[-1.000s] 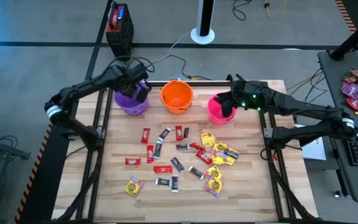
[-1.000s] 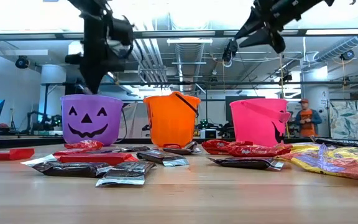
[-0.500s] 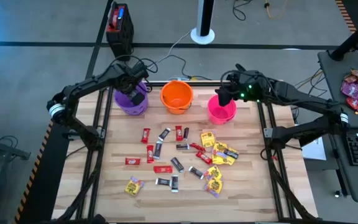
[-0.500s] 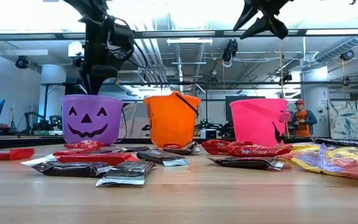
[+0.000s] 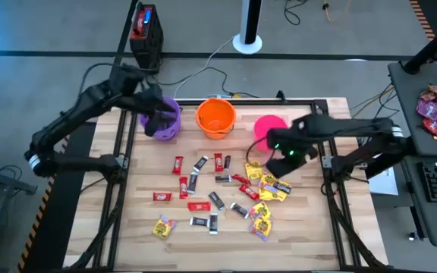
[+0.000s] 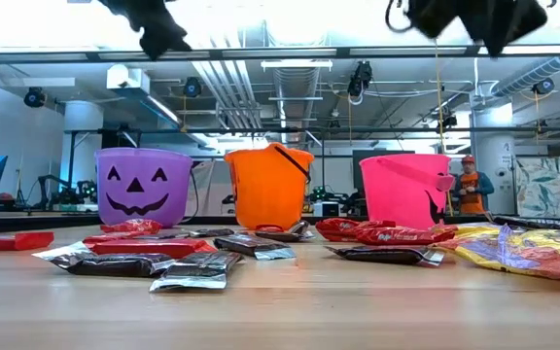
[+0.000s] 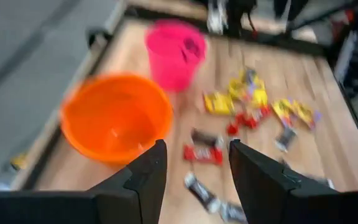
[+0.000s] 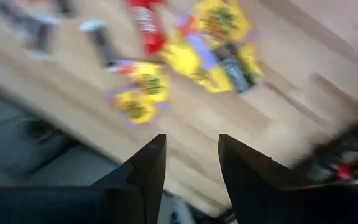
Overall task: Sort candy by brand, put in halloween buckets
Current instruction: Put the yellow candy into the pink bucket
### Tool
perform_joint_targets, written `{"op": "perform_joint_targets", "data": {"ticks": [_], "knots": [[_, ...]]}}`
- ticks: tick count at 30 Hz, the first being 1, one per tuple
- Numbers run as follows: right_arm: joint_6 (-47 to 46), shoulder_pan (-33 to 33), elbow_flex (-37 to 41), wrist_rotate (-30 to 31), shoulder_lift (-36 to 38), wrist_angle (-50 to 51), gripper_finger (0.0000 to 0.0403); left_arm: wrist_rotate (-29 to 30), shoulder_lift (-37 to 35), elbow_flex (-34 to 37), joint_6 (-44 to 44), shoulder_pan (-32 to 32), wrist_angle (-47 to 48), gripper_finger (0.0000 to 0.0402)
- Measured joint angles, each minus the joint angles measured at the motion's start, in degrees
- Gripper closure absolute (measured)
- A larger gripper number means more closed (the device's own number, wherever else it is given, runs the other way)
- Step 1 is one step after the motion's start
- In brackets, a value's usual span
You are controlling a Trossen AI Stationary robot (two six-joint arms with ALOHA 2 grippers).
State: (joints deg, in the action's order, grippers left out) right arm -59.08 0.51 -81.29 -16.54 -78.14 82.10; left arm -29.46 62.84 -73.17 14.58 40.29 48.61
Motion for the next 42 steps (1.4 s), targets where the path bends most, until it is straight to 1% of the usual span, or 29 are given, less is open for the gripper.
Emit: {"op": "perform_joint_targets", "data": {"ticks": [2, 3, 5, 7, 11, 14, 19, 24, 29, 31, 33, 35, 40, 42], "knots": [[-1.18, -1.16, 2.27, 3.57, -2.16, -2.59, 0.0264, 1.91, -1.57, 0.09, -0.45, 0.07, -1.78, 0.0245], [-1.50, -1.58, 3.42, 6.46, -3.05, -4.65, 0.0264, 2.35, -2.14, 0.11, -0.50, 0.04, -2.52, 0.0245], [-1.56, -1.92, 6.14, 12.10, -4.68, -10.45, 0.0264, 2.92, -3.13, 0.13, -0.69, 0.04, -4.71, 0.0245], [-1.17, -1.70, 9.02, 15.70, -6.23, -17.59, 0.0264, 2.96, -3.99, 0.13, -1.76, 0.04, -7.45, 0.0245], [1.03, -0.50, 13.56, 19.16, -9.86, -31.07, 0.0264, 3.30, -5.22, 0.13, -4.44, 0.04, -12.74, 0.0245], [1.90, -0.63, 15.34, 20.97, -13.09, -37.63, 0.0259, 3.48, -5.57, 0.13, -5.23, 0.04, -14.62, 0.0245], [1.66, -0.19, 15.01, 21.37, -19.61, -37.62, 0.0227, 3.48, -5.44, 0.34, -5.23, 0.04, -14.07, 0.0245], [-0.03, -0.25, 13.71, 24.04, -23.71, -38.26, 0.0192, 3.48, -5.12, 2.22, -5.24, 0.04, -14.25, 0.0246], [0.08, 0.00, 13.32, 23.89, -26.22, -38.85, 0.0187, 3.53, -4.87, 5.64, -5.35, 0.04, -14.80, 0.0246], [0.13, -0.03, 13.37, 23.82, -27.15, -39.07, 0.0197, 3.51, -4.86, 7.17, -6.36, 0.04, -16.52, 0.0246], [0.12, -0.02, 13.40, 23.42, -27.89, -39.01, 0.0218, 3.50, -4.90, 8.34, -7.33, 0.04, -18.31, 0.0246], [0.13, 0.00, 13.44, 23.10, -28.23, -38.78, 0.0251, 3.46, -4.98, 8.95, -7.89, 0.04, -19.48, 0.0246], [0.91, 0.07, 13.55, 22.21, -27.61, -38.99, 0.0350, 3.44, -5.08, 9.12, -8.07, 0.04, -20.15, 0.0246], [1.64, 0.09, 13.61, 22.08, -26.93, -39.16, 0.0379, 3.44, -5.11, 9.12, -8.07, 0.04, -20.44, 0.0246]]}}
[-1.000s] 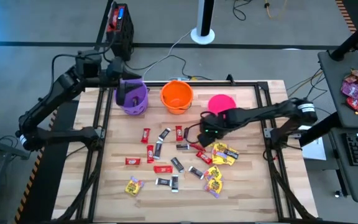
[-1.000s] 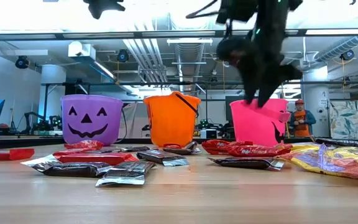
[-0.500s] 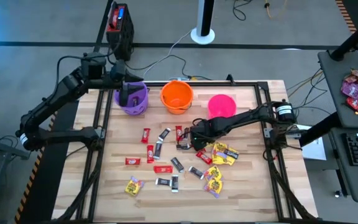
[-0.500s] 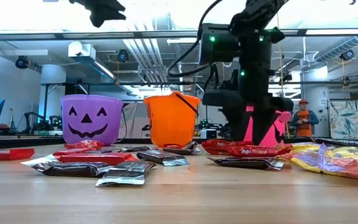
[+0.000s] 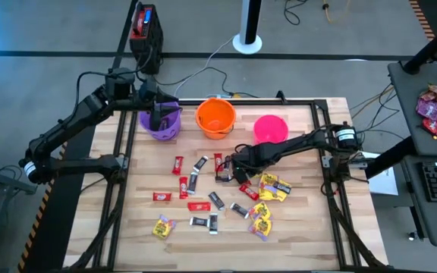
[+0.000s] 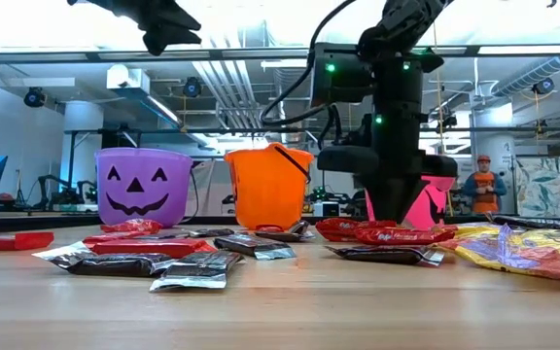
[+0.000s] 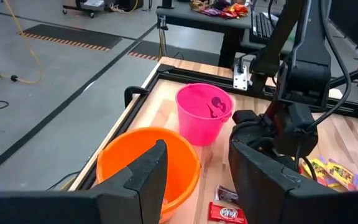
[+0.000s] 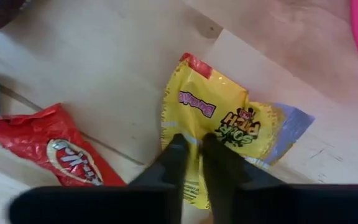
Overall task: Sort candy by brand, put in halloween buckets
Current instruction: Put the yellow candy into the pink bucket
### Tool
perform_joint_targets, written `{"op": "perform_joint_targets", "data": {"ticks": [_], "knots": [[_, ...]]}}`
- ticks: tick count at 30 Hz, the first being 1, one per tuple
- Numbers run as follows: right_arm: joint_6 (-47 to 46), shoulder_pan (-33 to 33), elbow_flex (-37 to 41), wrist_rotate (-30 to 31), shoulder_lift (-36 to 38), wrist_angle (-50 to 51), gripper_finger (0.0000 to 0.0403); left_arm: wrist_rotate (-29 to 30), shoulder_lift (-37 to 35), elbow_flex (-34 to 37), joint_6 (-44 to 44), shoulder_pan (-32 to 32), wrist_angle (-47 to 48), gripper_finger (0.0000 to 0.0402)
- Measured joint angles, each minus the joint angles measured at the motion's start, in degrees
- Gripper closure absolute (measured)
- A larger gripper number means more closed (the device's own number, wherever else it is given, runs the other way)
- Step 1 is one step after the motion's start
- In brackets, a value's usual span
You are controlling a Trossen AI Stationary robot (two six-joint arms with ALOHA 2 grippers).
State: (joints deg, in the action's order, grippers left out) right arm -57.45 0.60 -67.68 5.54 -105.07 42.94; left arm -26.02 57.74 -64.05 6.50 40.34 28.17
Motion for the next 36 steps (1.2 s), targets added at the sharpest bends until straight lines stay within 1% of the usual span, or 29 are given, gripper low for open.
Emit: {"op": "perform_joint_targets", "data": {"ticks": [3, 6, 12, 15, 17, 19, 23, 26, 29, 33, 36], "knots": [[0.75, 0.36, 0.11, -0.42, 1.18, -0.02, 0.0388, 0.00, 0.00, 0.00, 0.00, 0.00, -0.27, 0.0246], [1.75, 0.66, -0.04, -2.11, 3.41, 0.89, 0.0391, 0.00, 0.00, 0.02, 0.00, 0.00, -0.29, 0.0246], [2.62, 0.94, -1.36, -6.44, 12.93, 1.08, 0.0392, 0.00, 0.00, 0.02, 0.00, 0.00, -0.19, 0.0246], [1.85, 1.61, -2.61, -6.78, 18.57, 1.18, 0.0392, 0.00, 0.00, 0.01, 0.00, 0.00, 0.09, 0.0246], [0.98, 2.57, -3.84, -4.45, 22.47, 1.03, 0.0392, 0.00, 0.00, 0.02, 0.00, 0.00, 0.24, 0.0246], [0.91, 4.22, -4.88, -0.28, 25.60, 1.29, 0.0392, 0.00, 0.00, 0.02, 0.00, 0.00, 0.40, 0.0246], [3.15, 10.08, -6.82, 7.00, 29.94, 3.91, 0.0391, 0.00, 0.00, 0.02, -1.66, 0.00, 1.59, 0.0246], [5.19, 16.09, -7.39, 7.91, 31.03, 8.47, 0.0391, 0.00, 0.00, 0.02, -4.28, -0.03, 2.69, 0.0246], [7.31, 21.22, -7.41, 6.21, 30.33, 13.34, 0.0390, 0.02, 0.00, 0.02, -7.70, -0.40, 3.64, 0.0246], [11.61, 24.69, -7.43, 0.93, 28.46, 14.06, 0.0390, 0.00, -0.04, 0.02, -13.96, -1.61, 4.35, 0.0246], [13.82, 25.03, -7.41, -0.23, 26.74, 14.19, 0.0389, 0.00, -0.09, 0.02, -17.53, -3.22, 5.04, 0.0246]]}}
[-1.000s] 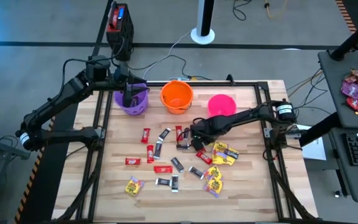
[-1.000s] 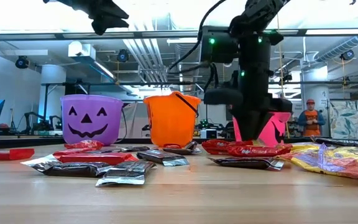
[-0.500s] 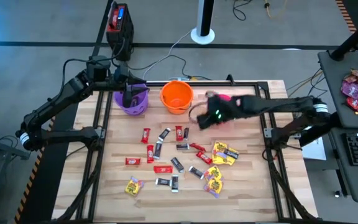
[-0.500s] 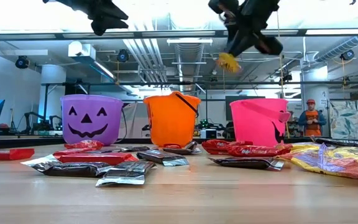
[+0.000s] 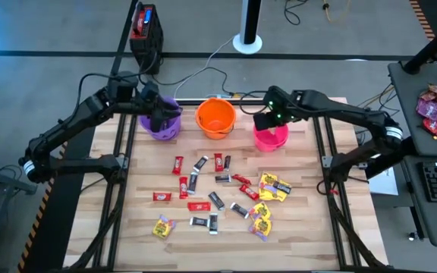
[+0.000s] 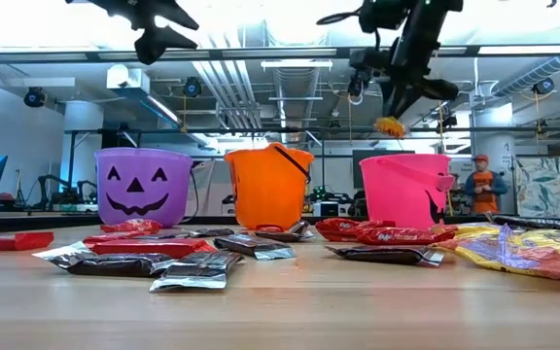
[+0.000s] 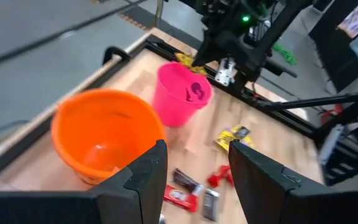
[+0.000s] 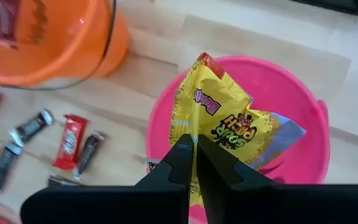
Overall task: Sort candy by brand, put in halloween buckets
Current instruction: Put the yellow candy into the pink bucket, then put the red candy into the orange bucket
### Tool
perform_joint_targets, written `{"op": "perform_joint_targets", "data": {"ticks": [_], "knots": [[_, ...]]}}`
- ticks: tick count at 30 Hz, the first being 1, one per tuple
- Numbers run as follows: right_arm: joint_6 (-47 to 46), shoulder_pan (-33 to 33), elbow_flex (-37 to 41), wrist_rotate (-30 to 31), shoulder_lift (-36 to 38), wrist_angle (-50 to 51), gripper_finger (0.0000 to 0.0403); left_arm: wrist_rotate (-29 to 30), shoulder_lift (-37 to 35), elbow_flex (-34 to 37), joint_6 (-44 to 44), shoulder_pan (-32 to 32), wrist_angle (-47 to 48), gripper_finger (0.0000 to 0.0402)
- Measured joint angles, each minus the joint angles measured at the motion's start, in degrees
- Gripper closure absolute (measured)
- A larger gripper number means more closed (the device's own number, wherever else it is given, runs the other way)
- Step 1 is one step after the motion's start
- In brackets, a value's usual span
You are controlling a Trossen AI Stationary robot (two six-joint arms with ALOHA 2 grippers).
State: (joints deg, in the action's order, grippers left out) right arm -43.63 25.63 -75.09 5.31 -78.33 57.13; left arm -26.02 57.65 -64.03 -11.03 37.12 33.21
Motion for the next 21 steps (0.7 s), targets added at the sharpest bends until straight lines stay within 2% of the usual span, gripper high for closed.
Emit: {"op": "perform_joint_targets", "data": {"ticks": [3, 7, 15, 21], "knots": [[1.26, -0.03, 0.00, -0.33, -1.31, 1.34, 0.0387, 0.78, 0.00, 0.00, -2.31, -1.75, 0.73, 0.0246], [2.85, -0.09, 0.00, -0.26, -2.69, 3.75, 0.0368, 5.29, 0.00, 0.00, -4.66, -4.06, 2.04, 0.0246], [6.73, -0.09, -0.17, 0.22, -2.23, 4.02, 0.0288, 9.95, 0.09, 0.00, -10.21, -7.04, 6.47, 0.0246], [10.64, -0.09, -0.20, 0.58, -0.30, 3.88, 0.0242, 14.81, 0.23, 0.00, -17.44, -12.62, 9.49, 0.0246]]}}
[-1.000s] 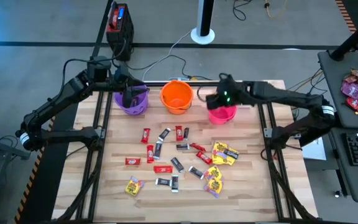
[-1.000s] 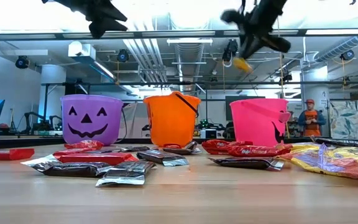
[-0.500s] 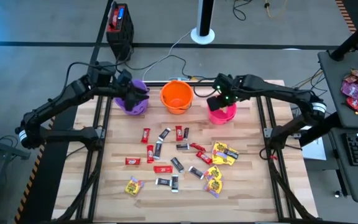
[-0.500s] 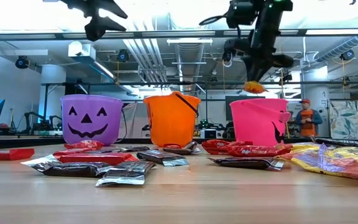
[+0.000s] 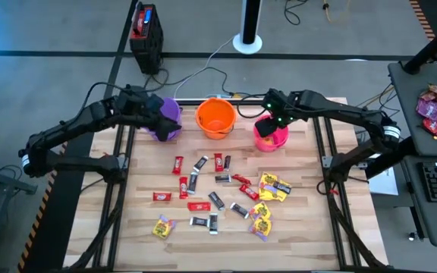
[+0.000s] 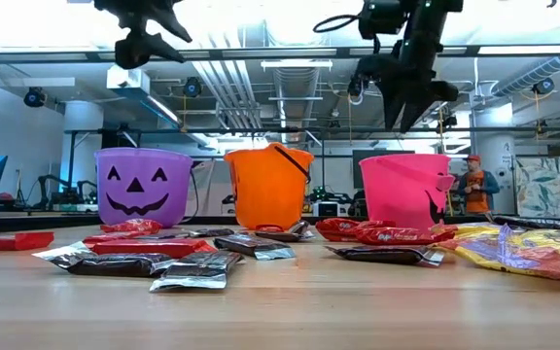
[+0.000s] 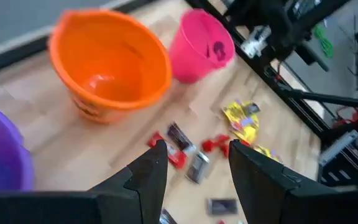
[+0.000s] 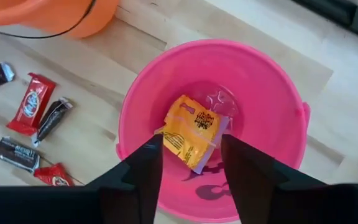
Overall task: Sort candy by brand, put in halloween buckets
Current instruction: Put the red candy into the orange bucket
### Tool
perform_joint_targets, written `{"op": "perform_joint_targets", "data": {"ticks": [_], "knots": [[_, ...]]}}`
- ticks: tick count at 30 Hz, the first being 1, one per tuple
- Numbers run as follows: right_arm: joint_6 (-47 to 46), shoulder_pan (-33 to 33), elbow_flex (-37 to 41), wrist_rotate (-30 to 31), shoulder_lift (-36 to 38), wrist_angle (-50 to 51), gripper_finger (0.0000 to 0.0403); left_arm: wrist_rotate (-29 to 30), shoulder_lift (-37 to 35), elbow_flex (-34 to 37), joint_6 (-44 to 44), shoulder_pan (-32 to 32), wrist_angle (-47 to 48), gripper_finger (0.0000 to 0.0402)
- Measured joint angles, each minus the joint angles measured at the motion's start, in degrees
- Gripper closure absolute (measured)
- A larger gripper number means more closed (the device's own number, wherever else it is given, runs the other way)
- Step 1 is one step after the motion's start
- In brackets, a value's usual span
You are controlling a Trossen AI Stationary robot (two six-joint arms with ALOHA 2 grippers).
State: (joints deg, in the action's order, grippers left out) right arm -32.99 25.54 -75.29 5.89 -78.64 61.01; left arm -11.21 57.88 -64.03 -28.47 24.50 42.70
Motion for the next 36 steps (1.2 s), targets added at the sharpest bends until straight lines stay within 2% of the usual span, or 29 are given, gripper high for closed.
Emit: {"op": "perform_joint_targets", "data": {"ticks": [6, 11, 15, 17, 20, 23, 28, 36], "knots": [[5.02, 0.14, -0.02, 0.13, 1.86, -1.54, 0.0217, 5.14, 1.33, 0.00, -4.73, -9.98, 6.47, 0.0246], [8.18, 0.17, -0.02, 0.13, 1.98, -3.74, 0.0207, 9.96, 5.37, 0.00, -11.21, -19.18, 6.64, 0.0246], [9.90, 0.16, -0.02, 0.11, 1.91, -4.35, 0.0207, 15.87, 11.01, 0.10, -19.42, -25.77, 7.13, 0.0246], [10.37, 0.17, -0.02, 0.11, 1.91, -4.85, 0.0206, 18.37, 14.60, 0.10, -26.72, -27.65, 8.15, 0.0246], [11.61, 0.37, -0.02, 0.09, 1.91, -5.06, 0.0206, 18.84, 20.21, 0.11, -38.88, -27.79, 13.48, 0.0246], [12.79, 0.38, -0.02, 0.09, 1.92, -5.56, 0.0206, 20.65, 25.06, 0.15, -46.30, -26.95, 19.99, 0.0246], [13.68, 0.37, -0.02, -0.89, 1.93, -6.42, 0.0204, 21.70, 30.55, 0.20, -44.49, -24.44, 21.55, 0.0246], [14.33, 0.37, 0.03, -1.61, 1.93, -6.27, 0.0204, 22.24, 36.06, 2.57, -41.98, -22.33, 15.64, 0.0246]]}}
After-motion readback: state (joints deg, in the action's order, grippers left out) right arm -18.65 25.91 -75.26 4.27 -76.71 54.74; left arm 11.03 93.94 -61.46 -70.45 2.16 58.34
